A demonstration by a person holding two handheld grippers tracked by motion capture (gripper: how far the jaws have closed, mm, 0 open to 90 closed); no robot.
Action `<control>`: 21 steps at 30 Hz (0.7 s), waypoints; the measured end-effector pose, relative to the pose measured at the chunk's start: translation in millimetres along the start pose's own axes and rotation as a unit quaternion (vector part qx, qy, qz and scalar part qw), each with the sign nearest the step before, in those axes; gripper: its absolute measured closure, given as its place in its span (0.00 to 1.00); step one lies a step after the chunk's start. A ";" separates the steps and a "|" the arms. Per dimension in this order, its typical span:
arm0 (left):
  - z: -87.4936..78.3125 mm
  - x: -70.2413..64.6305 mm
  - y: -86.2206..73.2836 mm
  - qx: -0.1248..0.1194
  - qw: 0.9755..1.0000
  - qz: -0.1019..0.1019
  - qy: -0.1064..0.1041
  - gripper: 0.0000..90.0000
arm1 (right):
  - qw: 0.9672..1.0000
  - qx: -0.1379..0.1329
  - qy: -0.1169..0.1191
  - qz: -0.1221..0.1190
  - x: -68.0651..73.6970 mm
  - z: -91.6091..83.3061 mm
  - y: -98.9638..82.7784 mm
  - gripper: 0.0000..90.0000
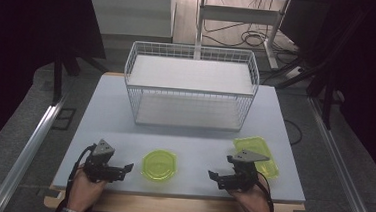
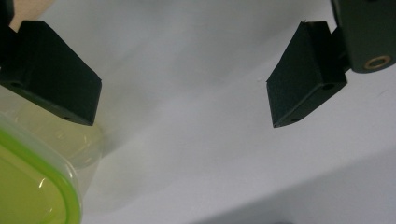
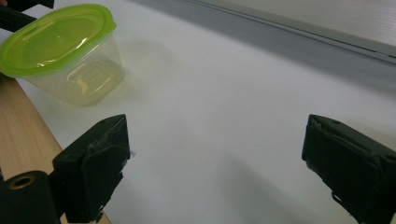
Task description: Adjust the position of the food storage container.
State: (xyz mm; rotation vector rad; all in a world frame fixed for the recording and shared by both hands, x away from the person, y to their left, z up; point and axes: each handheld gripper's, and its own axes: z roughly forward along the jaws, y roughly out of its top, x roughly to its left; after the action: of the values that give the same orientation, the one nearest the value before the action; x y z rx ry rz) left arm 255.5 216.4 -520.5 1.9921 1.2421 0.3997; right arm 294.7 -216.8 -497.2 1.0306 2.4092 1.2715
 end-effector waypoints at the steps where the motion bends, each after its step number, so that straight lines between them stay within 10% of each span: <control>1: -0.3 0.3 0.1 -0.001 1.000 0.000 0.002 0.11 | 1.000 -0.002 -0.001 -0.001 0.4 -0.7 0.1 0.10; 8: -2.8 -4.3 4.4 0.008 0.999 0.010 0.030 0.05 | 1.000 -0.004 -0.007 -0.006 -0.2 -1.6 0.2 0.11; 21: -27.1 -31.5 25.3 -0.061 0.997 0.022 -0.029 0.36 | 1.000 -0.001 -0.018 -0.014 -0.4 -0.6 -0.4 0.11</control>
State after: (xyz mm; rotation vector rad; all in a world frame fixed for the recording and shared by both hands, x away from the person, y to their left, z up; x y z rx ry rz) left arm 240.1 194.1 -480.0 1.9177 1.1129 0.4260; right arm 294.6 -217.7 -497.2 1.0075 2.3870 1.2361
